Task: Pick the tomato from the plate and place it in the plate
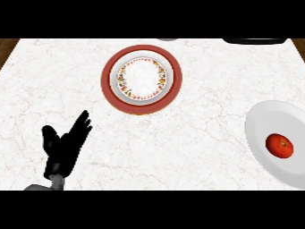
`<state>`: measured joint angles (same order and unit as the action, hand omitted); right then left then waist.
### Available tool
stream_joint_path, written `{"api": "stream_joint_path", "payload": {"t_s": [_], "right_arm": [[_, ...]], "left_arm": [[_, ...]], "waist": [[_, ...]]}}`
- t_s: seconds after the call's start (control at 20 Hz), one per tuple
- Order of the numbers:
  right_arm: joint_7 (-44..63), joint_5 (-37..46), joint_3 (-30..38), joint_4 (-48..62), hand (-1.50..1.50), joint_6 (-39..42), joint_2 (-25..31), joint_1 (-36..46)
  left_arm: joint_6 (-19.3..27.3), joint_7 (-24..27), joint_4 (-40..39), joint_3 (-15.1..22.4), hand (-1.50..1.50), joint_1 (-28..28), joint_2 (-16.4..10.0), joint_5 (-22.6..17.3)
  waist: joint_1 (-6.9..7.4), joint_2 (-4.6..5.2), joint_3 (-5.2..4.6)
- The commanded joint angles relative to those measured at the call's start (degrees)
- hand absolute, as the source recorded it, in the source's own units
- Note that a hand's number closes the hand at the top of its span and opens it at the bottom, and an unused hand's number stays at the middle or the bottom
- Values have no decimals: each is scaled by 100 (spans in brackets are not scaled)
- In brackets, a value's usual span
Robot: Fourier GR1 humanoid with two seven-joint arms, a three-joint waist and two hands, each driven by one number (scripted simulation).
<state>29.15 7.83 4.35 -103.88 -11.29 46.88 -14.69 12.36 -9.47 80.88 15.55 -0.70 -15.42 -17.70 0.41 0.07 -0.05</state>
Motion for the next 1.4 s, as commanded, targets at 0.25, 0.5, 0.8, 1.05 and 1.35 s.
{"api": "stream_joint_path", "payload": {"t_s": [0.25,0.5,0.8,1.05,1.35], "right_arm": [[670,867,-720,601,-150,393,-825,729],[500,982,-368,252,-150,774,-1197,391],[606,1789,-513,1066,-150,825,-1683,1222],[928,2173,-470,1485,-150,1011,-1766,1599],[735,2376,-156,1547,-150,1393,-1947,1473]], "left_arm": [[-476,54,7,-447,0,32,-112,-74],[-438,-117,96,-361,0,159,203,249],[-583,8,35,-592,0,208,317,388],[-617,-433,469,-673,0,240,203,424],[-800,-241,-23,-836,0,36,473,635]], "waist": [[-7,-1,5],[-55,-12,5],[-25,-7,5],[-9,-6,6],[-39,-7,5]]}}
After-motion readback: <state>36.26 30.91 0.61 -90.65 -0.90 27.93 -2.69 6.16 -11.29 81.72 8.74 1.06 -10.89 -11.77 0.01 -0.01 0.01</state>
